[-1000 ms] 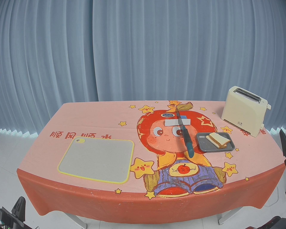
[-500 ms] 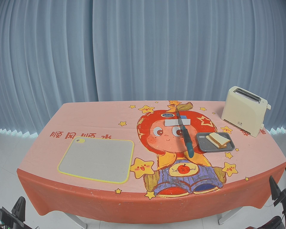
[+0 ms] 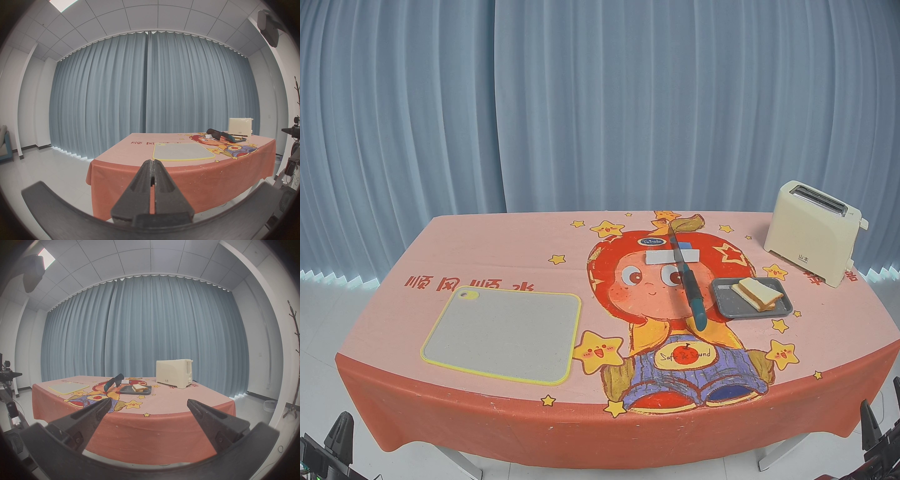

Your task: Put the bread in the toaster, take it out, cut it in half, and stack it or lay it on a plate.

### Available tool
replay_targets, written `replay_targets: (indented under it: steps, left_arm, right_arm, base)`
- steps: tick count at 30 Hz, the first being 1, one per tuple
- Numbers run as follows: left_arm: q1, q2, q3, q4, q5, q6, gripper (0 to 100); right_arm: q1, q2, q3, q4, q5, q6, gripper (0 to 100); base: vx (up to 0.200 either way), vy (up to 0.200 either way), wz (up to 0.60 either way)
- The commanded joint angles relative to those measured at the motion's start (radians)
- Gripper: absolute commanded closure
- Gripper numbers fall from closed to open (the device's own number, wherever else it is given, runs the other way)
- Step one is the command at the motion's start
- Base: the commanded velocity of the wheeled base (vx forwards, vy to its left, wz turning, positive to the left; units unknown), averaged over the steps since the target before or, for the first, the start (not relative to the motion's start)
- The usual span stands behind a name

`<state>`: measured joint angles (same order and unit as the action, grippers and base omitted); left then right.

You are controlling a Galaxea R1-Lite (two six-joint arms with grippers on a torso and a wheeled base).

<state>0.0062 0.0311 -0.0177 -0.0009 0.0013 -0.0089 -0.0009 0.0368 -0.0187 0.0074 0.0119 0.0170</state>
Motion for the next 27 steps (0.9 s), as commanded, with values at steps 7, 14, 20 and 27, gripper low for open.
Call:
replay_targets:
  steps: [7, 14, 20, 27]
  left_arm:
    - [0.000, 0.001, 0.018, -0.001, 0.000, 0.000, 100]
    - [0.000, 0.000, 0.018, -0.001, 0.000, 0.000, 100]
    - [0.000, 0.000, 0.018, -0.001, 0.000, 0.000, 100]
    - [0.001, 0.001, 0.018, 0.001, 0.000, 0.000, 100]
  right_arm:
    - [-0.001, -0.037, 0.011, 0.003, -0.052, 0.009, 0]
    - [0.004, -0.037, 0.019, -0.004, -0.021, -0.006, 0]
    - [0.004, -0.037, 0.019, -0.009, -0.006, 0.004, 0]
    - [0.002, -0.037, 0.019, -0.007, -0.006, 0.004, 0]
  base:
    - [0.000, 0.000, 0.00]
    - [0.000, 0.000, 0.00]
    - [0.000, 0.000, 0.00]
    - [0.000, 0.000, 0.00]
